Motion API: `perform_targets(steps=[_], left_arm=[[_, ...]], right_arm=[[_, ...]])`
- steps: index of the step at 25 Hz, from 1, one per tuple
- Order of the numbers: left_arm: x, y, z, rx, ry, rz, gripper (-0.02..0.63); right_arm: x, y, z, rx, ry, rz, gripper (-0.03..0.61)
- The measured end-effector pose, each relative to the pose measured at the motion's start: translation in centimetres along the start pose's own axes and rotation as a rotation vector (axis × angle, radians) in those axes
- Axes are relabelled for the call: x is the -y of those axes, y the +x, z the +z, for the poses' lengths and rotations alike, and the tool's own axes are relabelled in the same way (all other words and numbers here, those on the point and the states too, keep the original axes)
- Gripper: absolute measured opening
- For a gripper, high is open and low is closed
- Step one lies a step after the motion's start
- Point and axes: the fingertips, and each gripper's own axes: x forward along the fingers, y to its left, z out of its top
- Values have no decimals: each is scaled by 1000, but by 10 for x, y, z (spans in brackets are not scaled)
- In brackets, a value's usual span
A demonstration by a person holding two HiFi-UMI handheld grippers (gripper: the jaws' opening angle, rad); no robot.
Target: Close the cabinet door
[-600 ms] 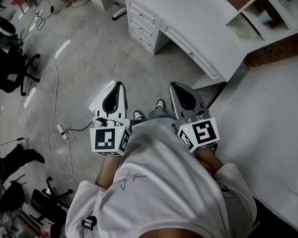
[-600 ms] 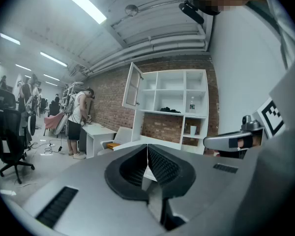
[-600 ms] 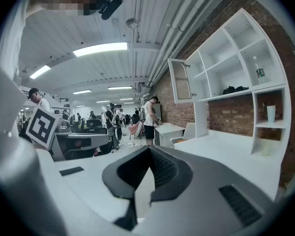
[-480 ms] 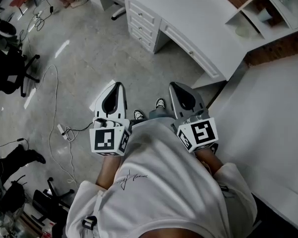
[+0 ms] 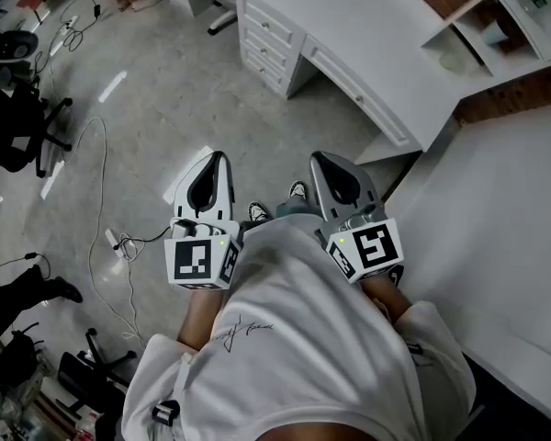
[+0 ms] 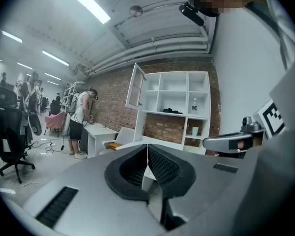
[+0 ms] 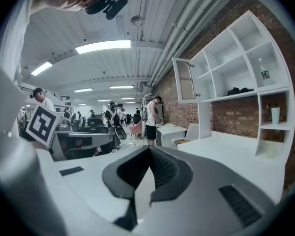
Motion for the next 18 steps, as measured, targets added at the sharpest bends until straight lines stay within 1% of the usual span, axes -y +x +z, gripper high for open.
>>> perform_targets(steps=[2,4,6,8,10,13,16,18], left_arm=[[-6,-2,1,7,-6,-1,17],[-12,-3,2,10,-19,0,17],[-15,-3,3,11,-24,0,17],[-17,-2,3,13,-23,-2,17],[-20,0,2,13,-25,-4,17],[-26,5,0,6,-28,8,17],[-35,11,2,1,-25,28,17],[-42,19,4,-2,-17,34,17]], right_arm=[[-4,4,4,23,18,13,25],[-8,8,7,26,2,19,26],[-13,13,9,14,-10,49,25],[-18,19,9,10,7,88,25],[-21,25,9,9,11,103,25],[-22,39,6,-4,-11,110,25],[-21,57,6,-29,-76,78,25],[-18,72,6,-38,-80,78,25]])
